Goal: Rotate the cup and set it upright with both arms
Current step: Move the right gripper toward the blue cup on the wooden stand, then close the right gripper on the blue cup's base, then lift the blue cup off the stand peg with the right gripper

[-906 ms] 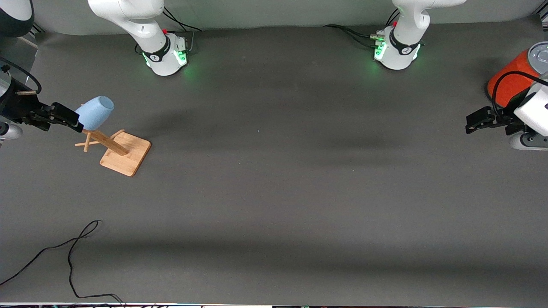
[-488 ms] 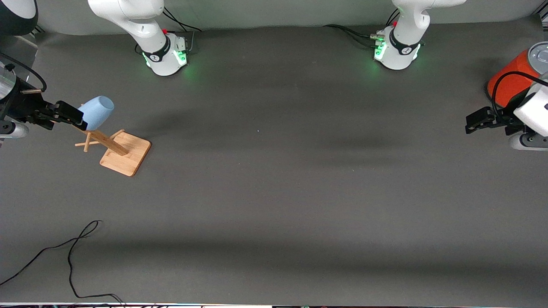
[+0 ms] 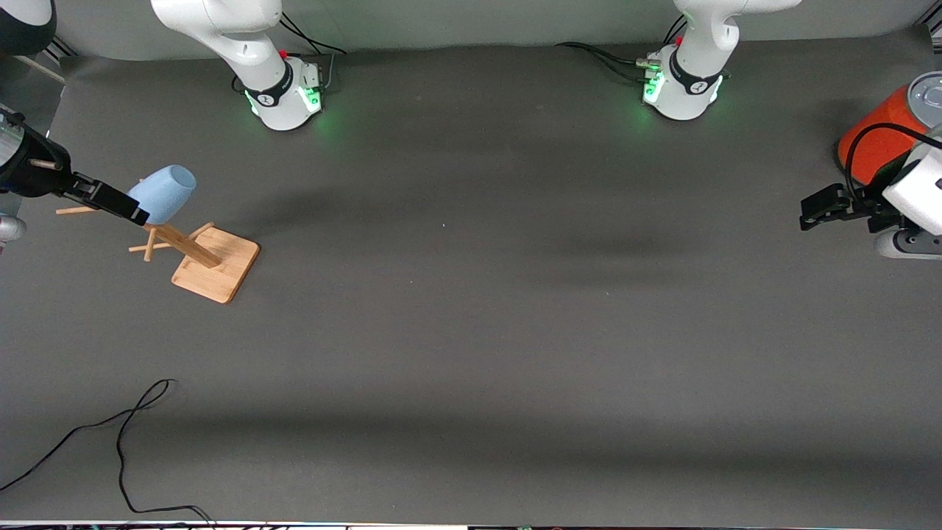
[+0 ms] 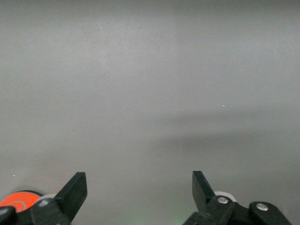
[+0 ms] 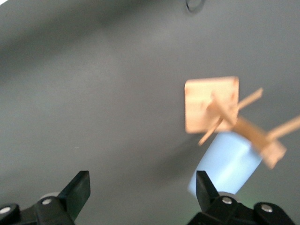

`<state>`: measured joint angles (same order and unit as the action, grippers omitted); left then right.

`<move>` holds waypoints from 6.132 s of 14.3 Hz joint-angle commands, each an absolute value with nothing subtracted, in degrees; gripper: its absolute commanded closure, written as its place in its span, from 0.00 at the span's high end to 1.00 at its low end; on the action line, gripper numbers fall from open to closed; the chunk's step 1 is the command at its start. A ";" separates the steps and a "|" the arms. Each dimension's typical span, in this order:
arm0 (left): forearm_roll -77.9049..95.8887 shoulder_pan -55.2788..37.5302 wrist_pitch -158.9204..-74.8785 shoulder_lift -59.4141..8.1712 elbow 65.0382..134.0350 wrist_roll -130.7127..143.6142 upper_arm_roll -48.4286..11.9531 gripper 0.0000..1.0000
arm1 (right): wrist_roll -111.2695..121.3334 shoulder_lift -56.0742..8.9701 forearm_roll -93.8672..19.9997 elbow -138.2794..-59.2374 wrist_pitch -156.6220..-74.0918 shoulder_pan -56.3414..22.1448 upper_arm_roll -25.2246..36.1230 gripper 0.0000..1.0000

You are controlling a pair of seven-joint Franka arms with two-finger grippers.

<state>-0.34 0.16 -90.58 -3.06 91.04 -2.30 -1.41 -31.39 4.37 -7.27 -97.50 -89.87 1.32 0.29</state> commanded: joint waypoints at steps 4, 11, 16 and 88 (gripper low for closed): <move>-0.26 0.09 -90.26 -2.99 90.70 -2.73 -1.32 1.00 | -50.53 8.08 -15.03 -104.31 -86.92 1.76 8.77 1.00; -0.26 0.09 -90.26 -3.08 90.70 -2.72 -1.32 1.00 | -49.66 18.27 -14.68 -120.21 -92.97 1.85 13.70 1.00; -0.26 0.09 -90.26 -3.25 90.70 -2.73 -1.32 1.00 | -46.60 18.46 -14.59 -126.21 -99.40 1.93 15.03 1.00; -0.18 0.26 -90.97 -1.50 93.16 -1.76 -1.14 1.00 | -162.05 -37.69 32.15 -102.13 -134.91 -19.32 -35.60 0.71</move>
